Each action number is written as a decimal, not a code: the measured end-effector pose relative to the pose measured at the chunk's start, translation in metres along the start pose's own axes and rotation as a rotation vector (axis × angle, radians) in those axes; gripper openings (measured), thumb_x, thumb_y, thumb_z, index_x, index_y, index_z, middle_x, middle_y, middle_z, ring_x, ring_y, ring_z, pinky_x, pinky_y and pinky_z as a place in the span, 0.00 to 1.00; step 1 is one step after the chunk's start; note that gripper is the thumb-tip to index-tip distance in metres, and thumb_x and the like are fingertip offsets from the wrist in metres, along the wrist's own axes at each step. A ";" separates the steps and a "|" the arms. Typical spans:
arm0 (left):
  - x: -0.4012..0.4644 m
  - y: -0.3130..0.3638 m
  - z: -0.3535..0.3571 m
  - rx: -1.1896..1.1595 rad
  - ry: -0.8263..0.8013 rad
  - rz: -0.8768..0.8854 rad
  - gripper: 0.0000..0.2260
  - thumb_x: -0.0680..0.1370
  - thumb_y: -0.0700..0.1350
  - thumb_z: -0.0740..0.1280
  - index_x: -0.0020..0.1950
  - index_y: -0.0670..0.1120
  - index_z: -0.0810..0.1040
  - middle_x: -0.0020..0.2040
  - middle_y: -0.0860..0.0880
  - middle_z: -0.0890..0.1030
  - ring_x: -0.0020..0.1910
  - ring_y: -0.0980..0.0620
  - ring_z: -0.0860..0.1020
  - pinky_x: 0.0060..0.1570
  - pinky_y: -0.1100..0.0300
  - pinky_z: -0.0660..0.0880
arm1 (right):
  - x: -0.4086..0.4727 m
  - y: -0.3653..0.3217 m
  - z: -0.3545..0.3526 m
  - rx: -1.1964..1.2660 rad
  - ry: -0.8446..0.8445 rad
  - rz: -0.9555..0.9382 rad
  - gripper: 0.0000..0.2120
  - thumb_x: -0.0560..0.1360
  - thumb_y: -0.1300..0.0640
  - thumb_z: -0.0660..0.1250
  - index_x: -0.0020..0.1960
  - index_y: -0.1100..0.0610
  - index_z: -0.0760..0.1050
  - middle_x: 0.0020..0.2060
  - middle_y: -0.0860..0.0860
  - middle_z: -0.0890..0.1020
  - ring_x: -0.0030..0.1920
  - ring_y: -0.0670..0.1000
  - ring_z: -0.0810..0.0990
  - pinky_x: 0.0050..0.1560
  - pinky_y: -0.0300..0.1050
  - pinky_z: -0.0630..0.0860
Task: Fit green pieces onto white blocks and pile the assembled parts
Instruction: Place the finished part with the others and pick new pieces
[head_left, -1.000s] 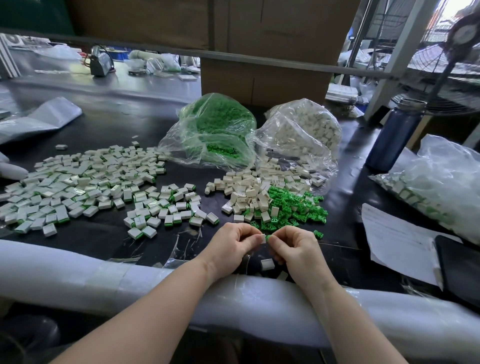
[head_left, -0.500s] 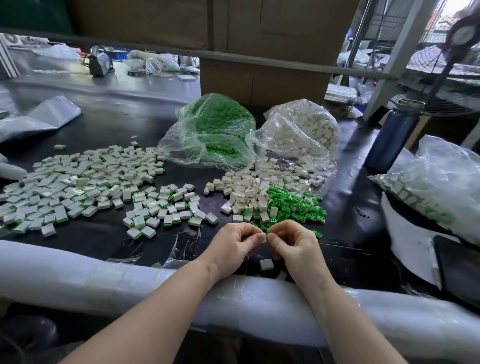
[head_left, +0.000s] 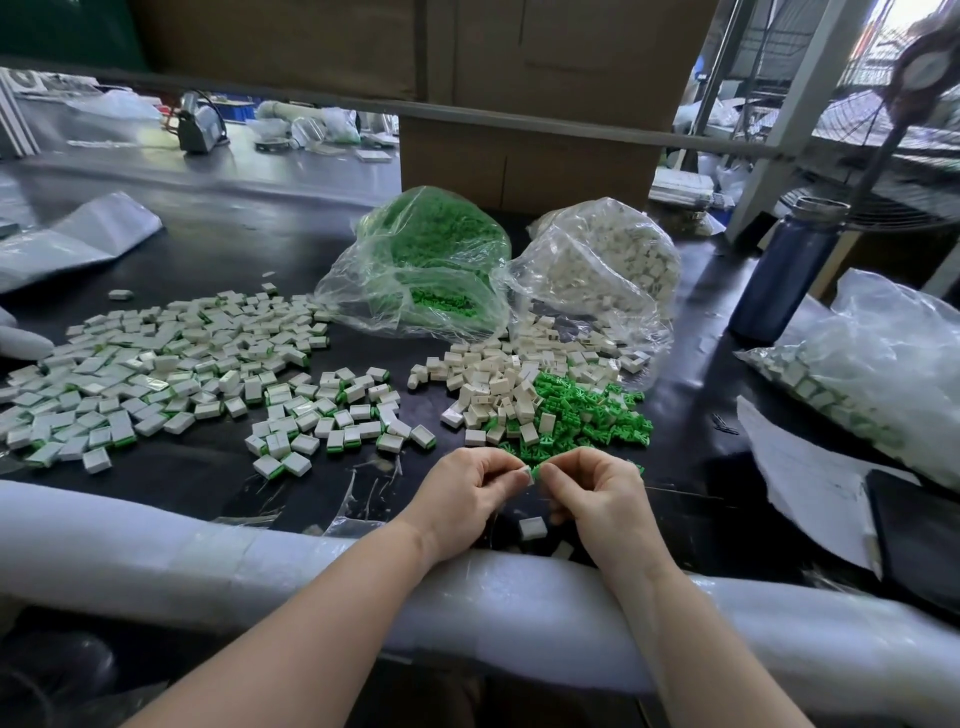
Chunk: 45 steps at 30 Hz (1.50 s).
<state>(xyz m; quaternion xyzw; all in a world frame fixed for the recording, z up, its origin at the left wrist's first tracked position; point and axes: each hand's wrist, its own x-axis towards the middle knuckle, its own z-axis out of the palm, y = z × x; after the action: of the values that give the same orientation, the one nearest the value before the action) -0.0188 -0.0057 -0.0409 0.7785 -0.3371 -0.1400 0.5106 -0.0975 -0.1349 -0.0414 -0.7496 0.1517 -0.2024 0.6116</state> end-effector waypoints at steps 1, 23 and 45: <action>0.000 0.000 0.000 -0.009 -0.011 -0.008 0.06 0.77 0.42 0.66 0.49 0.43 0.82 0.39 0.51 0.81 0.38 0.57 0.77 0.48 0.60 0.75 | 0.001 0.000 0.001 -0.016 0.001 0.007 0.07 0.73 0.65 0.68 0.36 0.59 0.78 0.22 0.48 0.77 0.23 0.44 0.73 0.25 0.36 0.72; 0.000 0.000 0.002 0.015 -0.018 -0.016 0.06 0.77 0.41 0.67 0.50 0.43 0.82 0.43 0.45 0.83 0.44 0.47 0.81 0.51 0.51 0.77 | 0.001 -0.003 0.001 -0.034 -0.040 0.017 0.05 0.74 0.67 0.66 0.41 0.59 0.76 0.27 0.48 0.79 0.28 0.42 0.77 0.28 0.35 0.73; 0.000 -0.001 0.001 -0.006 -0.011 -0.050 0.06 0.76 0.39 0.67 0.49 0.40 0.82 0.45 0.41 0.84 0.47 0.44 0.82 0.54 0.49 0.76 | 0.000 -0.002 0.003 -0.093 -0.035 0.040 0.09 0.73 0.67 0.68 0.35 0.59 0.77 0.22 0.47 0.77 0.23 0.41 0.73 0.26 0.35 0.72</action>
<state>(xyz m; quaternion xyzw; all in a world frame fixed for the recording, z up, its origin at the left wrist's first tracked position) -0.0190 -0.0060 -0.0428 0.7843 -0.3198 -0.1583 0.5075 -0.0955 -0.1317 -0.0396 -0.7775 0.1655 -0.1698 0.5824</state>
